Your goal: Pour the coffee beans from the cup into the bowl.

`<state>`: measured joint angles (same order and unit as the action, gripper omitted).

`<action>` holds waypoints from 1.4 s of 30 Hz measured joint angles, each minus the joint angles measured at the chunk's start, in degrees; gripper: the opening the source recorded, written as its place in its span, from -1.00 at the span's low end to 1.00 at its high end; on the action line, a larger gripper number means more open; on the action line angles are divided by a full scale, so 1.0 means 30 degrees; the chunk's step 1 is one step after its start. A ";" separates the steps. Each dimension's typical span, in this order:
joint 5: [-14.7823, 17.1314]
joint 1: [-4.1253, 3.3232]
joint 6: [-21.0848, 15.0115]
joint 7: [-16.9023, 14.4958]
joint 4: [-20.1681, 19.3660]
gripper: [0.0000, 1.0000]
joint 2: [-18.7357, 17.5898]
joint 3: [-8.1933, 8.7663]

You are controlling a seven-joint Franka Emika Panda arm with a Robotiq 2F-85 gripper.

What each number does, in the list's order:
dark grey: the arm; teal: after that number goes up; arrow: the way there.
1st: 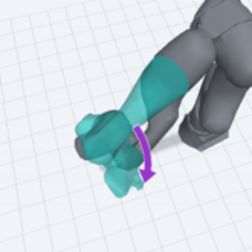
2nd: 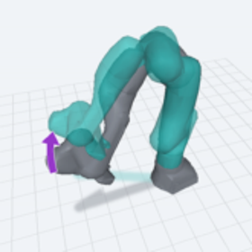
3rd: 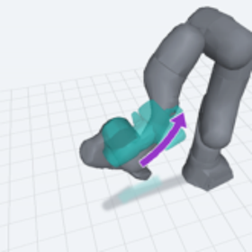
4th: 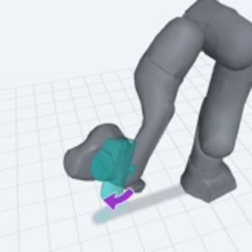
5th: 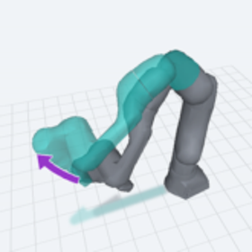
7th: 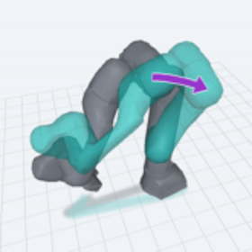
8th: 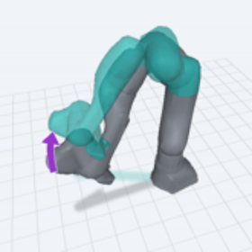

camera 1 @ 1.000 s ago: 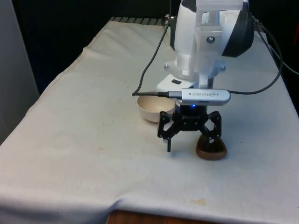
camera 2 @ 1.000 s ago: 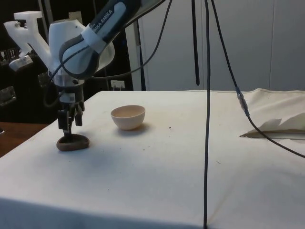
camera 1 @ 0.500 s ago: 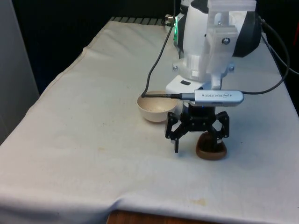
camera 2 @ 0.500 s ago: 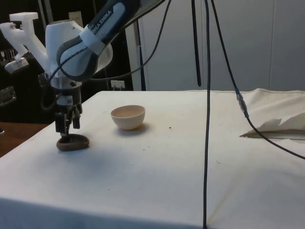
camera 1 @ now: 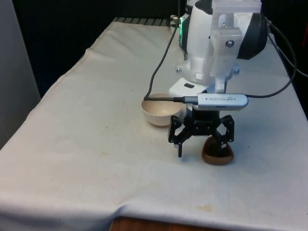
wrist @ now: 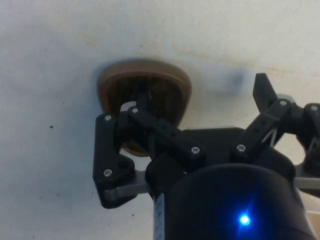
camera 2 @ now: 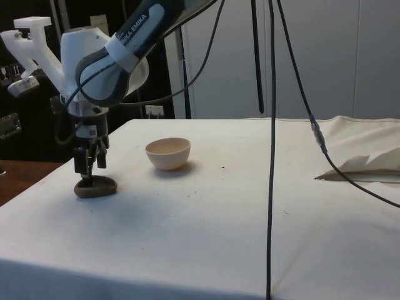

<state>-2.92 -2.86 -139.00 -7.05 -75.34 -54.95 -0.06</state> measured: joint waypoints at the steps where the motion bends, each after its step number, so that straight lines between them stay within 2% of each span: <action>1: 0.0000 0.0000 0.0000 0.0000 0.0000 1.00 0.0000 0.0000; 4: 0.0000 0.0000 0.0000 0.0000 0.0000 0.96 0.0000 0.0000; 6: 0.0000 0.0000 0.0000 0.0000 0.0000 0.79 0.0000 0.0000; 8: 0.0000 0.0000 0.0000 0.0000 0.0000 0.55 0.0000 0.0000; 9: 0.0000 0.0000 0.0000 0.0000 0.0000 0.26 0.0000 0.0000; 14: 0.0000 0.0000 0.0000 0.0000 0.0038 -0.29 0.0000 0.0000; 15: 0.0000 -0.0019 0.0000 0.0000 0.0038 -0.29 0.0000 0.0000; 17: 0.0000 -0.0019 0.0000 0.0000 0.0038 -0.51 0.0000 0.0000; 18: 0.0000 -0.0019 0.0000 0.0000 0.0038 -0.73 0.0000 0.0000; 20: 0.0000 0.0000 0.0019 0.0000 0.0057 -0.89 0.0019 0.0000; 42: 0.0000 -0.0019 0.0057 0.0000 0.0057 -0.90 0.0038 0.0000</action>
<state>-2.92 -2.92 -138.83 -7.05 -75.17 -54.83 -0.06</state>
